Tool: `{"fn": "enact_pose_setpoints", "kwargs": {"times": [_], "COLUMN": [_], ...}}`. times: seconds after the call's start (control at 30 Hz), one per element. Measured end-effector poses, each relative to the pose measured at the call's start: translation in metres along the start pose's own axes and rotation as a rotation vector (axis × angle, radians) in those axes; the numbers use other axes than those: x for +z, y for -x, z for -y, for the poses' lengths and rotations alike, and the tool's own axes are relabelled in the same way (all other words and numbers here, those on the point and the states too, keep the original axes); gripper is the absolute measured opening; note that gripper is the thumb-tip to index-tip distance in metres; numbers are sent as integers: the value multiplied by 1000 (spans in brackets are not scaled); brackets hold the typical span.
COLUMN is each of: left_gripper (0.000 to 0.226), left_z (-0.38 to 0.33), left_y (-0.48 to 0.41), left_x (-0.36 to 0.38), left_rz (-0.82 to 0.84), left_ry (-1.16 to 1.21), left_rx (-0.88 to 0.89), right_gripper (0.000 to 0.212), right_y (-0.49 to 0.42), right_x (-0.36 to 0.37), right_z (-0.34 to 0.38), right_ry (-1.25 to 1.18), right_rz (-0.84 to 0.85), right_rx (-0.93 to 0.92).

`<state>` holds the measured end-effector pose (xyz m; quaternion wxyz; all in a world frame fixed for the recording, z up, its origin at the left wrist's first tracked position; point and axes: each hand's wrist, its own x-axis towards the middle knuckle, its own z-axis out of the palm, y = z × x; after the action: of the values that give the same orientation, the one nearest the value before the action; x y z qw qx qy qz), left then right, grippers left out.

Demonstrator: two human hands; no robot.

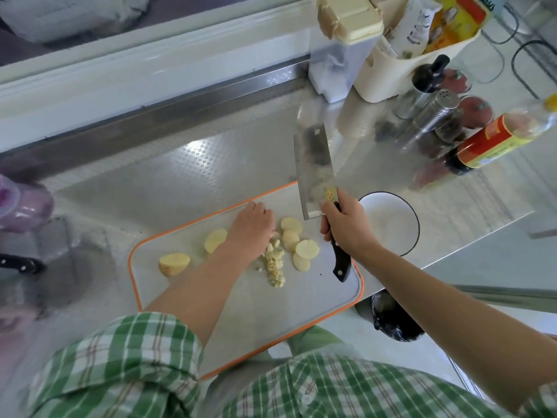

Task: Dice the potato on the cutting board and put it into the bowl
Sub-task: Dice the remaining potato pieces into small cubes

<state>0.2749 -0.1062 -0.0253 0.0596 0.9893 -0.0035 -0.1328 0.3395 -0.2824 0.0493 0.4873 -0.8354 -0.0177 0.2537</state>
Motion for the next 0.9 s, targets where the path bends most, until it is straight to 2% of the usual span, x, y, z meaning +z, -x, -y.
{"fn": "enact_pose_setpoints", "kwargs": {"times": [0.2,0.37,0.47,0.53,0.7,0.83,0.9], "left_gripper": [17,11,5,5,16,42,43], "left_z": [4,-1,-10,-16,-28,-31,-31], "left_y": [-3,-9,-10,-9,-11,-17,-19], "left_x": [-1,-12,-13,-13,-17,-16,-16], "left_rz": [2,-83,17,26,58,81,135], "left_ry": [183,504,425,380,270,153,112], "left_rx": [27,77,143,151,139,107,111], "right_gripper": [11,11,10,9,12,10,10], "right_y": [-5,-8,-9,-9,-10,-11,-11], "right_x": [-4,-7,-9,-10,-12,-14,-16], "right_z": [2,5,7,6,3,2,2], "right_ry": [-4,-5,-13,-14,-18,-26,-34], "right_rz": [19,33,37,39,38,29,29], "right_rx": [-1,-19,-25,-21,-12,-5,-4]}}
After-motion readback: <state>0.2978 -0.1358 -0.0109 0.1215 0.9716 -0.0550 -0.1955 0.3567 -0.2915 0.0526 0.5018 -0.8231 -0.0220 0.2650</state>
